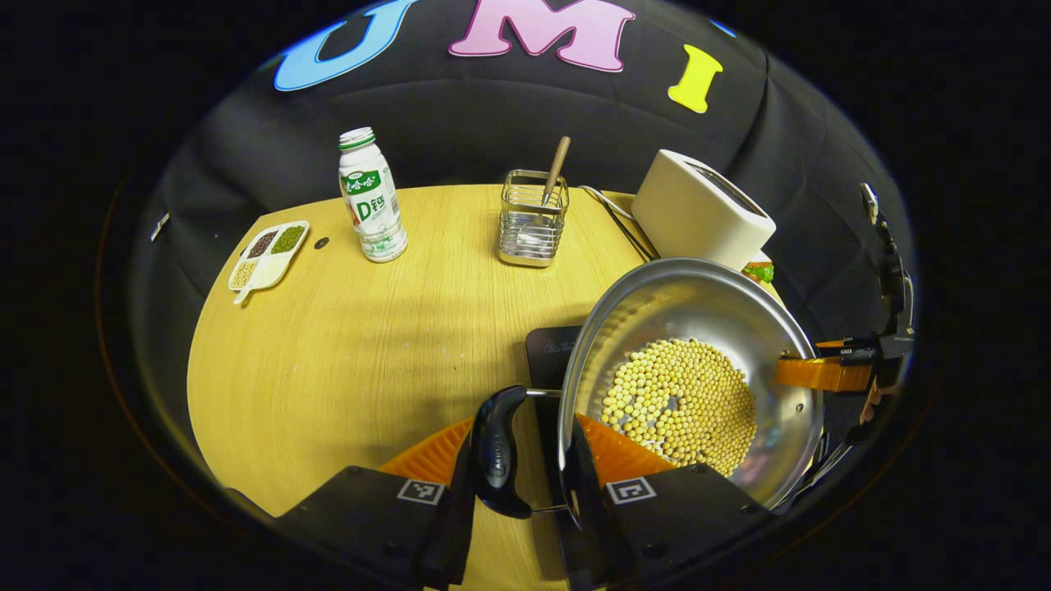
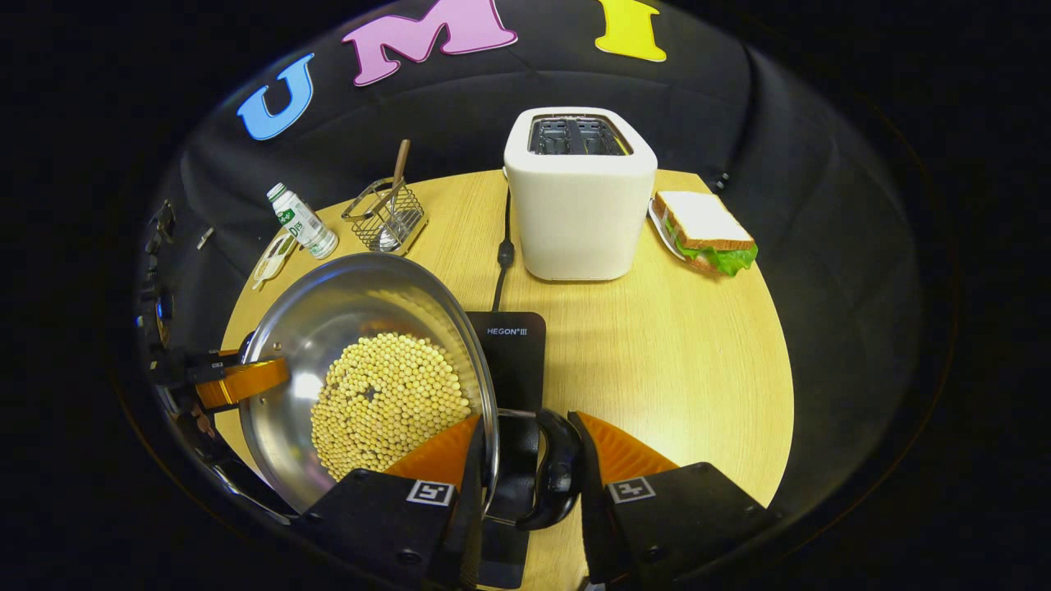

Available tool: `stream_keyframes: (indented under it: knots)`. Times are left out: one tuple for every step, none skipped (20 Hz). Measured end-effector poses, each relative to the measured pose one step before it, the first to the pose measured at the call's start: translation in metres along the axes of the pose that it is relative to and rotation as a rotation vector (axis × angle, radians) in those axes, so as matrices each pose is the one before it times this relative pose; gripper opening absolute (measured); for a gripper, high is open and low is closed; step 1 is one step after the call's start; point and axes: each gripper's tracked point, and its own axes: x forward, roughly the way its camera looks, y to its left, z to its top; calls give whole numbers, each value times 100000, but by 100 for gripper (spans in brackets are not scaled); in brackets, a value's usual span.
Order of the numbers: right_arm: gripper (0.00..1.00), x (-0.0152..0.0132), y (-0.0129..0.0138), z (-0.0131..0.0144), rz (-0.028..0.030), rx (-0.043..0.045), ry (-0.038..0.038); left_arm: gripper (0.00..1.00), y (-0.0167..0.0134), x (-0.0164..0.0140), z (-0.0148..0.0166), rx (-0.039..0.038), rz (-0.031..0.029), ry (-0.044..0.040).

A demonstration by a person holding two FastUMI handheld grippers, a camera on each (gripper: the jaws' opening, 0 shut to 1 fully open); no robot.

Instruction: First push the handle of the pot to place it horizontally, then grasp the pot with both hands and set it on the induction cooktop.

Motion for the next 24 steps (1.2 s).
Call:
stream_keyframes:
  knots:
    - [53, 8, -32, -27, 7, 36, 12, 57, 43, -34, 68, 49, 16, 228]
    - [53, -4, 58, 7, -23, -52, -110, 57, 32, 43, -41, 73, 0, 199]
    - [53, -58, -13, 101, 37, -52, -33, 57, -21, 54, 90, -81, -3, 181]
    - [53, -25, -9, 11, 124, 77, 49, 58, 63, 33, -22, -139, -131, 273]
    - [53, -1, -39, -132, 37, 362, 77, 58, -46, 0, -40, -131, -241, 385]
    - [53, 64, -29, -13, -5, 171, 22, 59, -28, -39, -7, 111, -235, 211]
    - [55, -7, -34, -59, -98, 117, -165, 59, -132, -6, 55, 485, -571, 68]
    - [56, -63, 16, 25, -261, -352, -467, 62, 64, 12, 209, 459, 0, -389]
    - [55, -109, -118, 171, -730, -194, -967, 74, -229, 38, 117, 559, -729, -887]
    - [63, 112, 127, 68, 387, 380, -640, 86, 268, -363, 126, 1350, 1724, -824]
    - [71, -296, 231, -53, 713, 710, -320, 99, -19, -243, 235, 1776, 553, -450]
    - [83, -341, 214, 141, 486, 568, -272, 99, -18, 0, 231, 1692, 1198, -685]
    - [100, 249, -47, 79, -725, 63, -948, 97, -15, -109, 257, 1346, 535, -436]
    - [99, -297, -81, 332, -804, -169, -1824, 96, 20, -390, 31, 1046, 598, -377]
    - [99, -550, 68, 365, -507, 98, -2263, 96, -83, -359, 131, 764, 316, -609]
    - [99, -471, 85, 602, -458, 73, -3095, 96, -181, -520, 207, 518, 23, -1099]
    - [99, -647, 107, 596, -453, -47, -3601, 96, -239, -560, 237, 488, 41, -1332]
    - [99, -796, 191, 662, -329, -68, -3603, 96, -99, -738, 211, 531, 143, -1580]
    - [99, -903, 215, 559, -147, 179, -3415, 96, -174, -830, 310, 610, 247, -1725]
    - [99, -939, 346, 649, -174, 419, -3558, 96, -291, -903, 262, 865, -216, -2028]
    - [99, -1071, 390, 743, 130, 348, -3642, 96, -156, -1032, 474, 1202, 246, -2613]
    - [99, -1116, 381, 771, -181, 313, -3613, 94, -6, -1125, 531, 1095, 489, -2783]
    - [99, -1150, 208, 652, -593, -114, -3136, 96, -19, -1190, 621, 673, 263, -2948]
    - [99, -1108, 232, 686, -677, -363, -2755, 95, -28, -1111, 565, -224, 15, -2927]
